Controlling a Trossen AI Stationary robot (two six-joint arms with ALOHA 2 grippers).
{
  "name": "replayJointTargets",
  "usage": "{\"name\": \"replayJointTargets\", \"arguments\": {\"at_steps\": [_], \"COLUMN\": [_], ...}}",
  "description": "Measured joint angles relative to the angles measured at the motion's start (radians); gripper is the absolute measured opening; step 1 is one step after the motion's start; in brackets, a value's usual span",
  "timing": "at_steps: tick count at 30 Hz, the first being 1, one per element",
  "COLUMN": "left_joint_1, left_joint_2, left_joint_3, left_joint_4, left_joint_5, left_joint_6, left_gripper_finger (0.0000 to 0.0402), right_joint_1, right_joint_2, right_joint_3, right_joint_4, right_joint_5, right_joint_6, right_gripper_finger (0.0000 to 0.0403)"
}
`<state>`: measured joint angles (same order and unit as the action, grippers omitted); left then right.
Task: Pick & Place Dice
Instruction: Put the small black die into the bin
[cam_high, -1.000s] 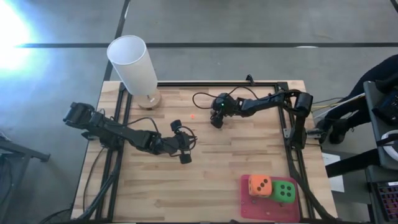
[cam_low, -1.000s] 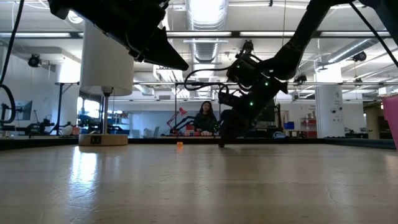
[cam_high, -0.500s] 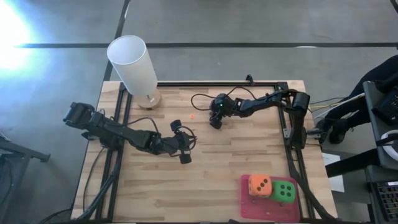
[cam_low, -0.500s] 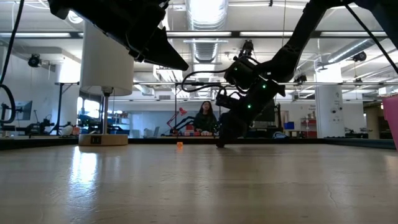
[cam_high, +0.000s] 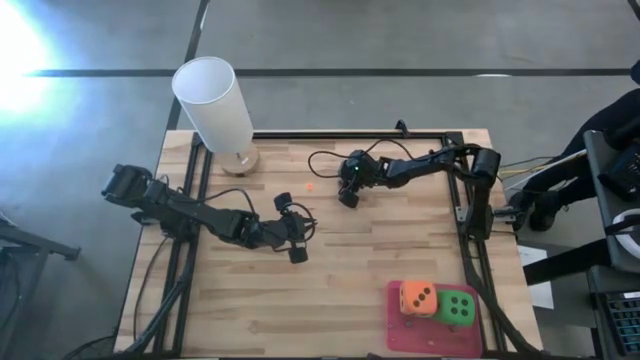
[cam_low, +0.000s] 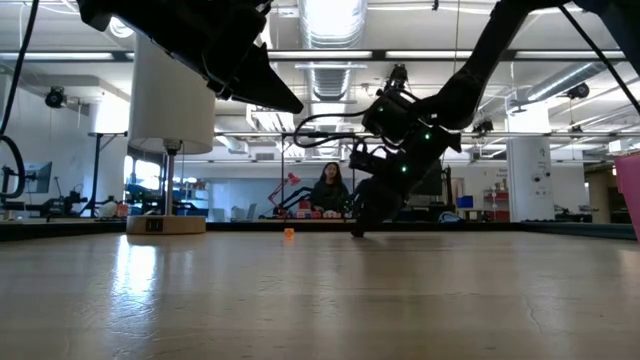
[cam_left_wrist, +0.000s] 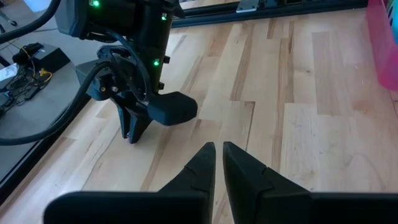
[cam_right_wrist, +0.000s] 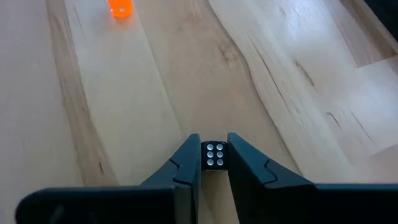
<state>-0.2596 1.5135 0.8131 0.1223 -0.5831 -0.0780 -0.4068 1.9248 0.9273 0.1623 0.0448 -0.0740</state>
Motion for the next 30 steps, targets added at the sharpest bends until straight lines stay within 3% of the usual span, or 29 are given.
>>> {"name": "replayJointTargets", "arguments": {"at_steps": [13,30], "left_joint_1": [0.000,0.000], "left_joint_2": [0.000,0.000], "left_joint_3": [0.000,0.000], "left_joint_4": [0.000,0.000], "left_joint_5": [0.000,0.000], "left_joint_6": [0.000,0.000], "left_gripper_finger": [0.0036,0.0036], "right_joint_1": [0.057,0.348], "right_joint_2": [-0.251,-0.779], "right_joint_3": [-0.005,-0.004], "right_joint_4": [-0.183,-0.665], "right_joint_5": [0.002,-0.001], "right_joint_6": [-0.004,0.014], "right_gripper_finger": [0.0051,0.0052]}}
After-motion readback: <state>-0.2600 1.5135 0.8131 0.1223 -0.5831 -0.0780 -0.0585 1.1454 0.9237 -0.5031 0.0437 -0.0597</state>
